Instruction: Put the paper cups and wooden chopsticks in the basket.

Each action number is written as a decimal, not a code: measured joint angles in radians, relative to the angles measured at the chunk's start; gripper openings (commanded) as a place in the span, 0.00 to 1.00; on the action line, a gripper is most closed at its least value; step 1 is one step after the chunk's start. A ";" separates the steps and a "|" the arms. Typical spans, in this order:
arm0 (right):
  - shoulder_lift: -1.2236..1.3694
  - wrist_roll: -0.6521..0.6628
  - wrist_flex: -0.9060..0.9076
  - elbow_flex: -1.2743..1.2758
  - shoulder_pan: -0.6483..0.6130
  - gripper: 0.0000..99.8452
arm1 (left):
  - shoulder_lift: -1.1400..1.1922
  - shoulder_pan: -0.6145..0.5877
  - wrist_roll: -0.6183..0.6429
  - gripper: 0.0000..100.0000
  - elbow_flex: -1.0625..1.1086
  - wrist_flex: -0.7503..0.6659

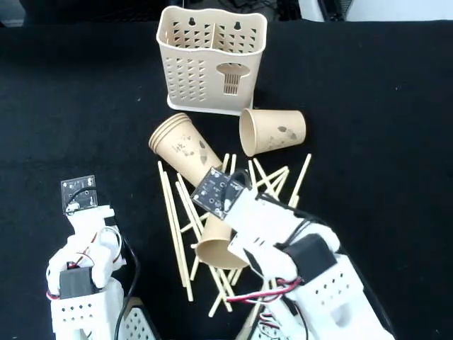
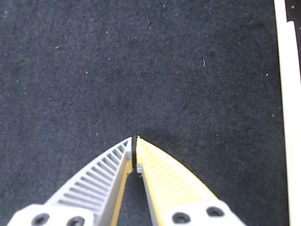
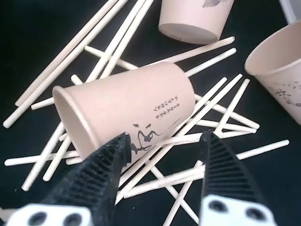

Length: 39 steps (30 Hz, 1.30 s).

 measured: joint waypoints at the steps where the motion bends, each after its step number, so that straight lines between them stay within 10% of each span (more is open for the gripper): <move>1: -0.017 0.000 0.009 0.000 0.000 0.25 | 0.000 0.000 0.000 0.03 0.000 0.000; 27: 0.040 0.097 0.041 0.040 -0.241 0.25 | 0.000 0.000 0.000 0.03 0.000 0.000; 39: 0.091 0.201 -0.126 0.137 0.017 0.15 | 0.000 0.000 0.000 0.03 0.000 0.000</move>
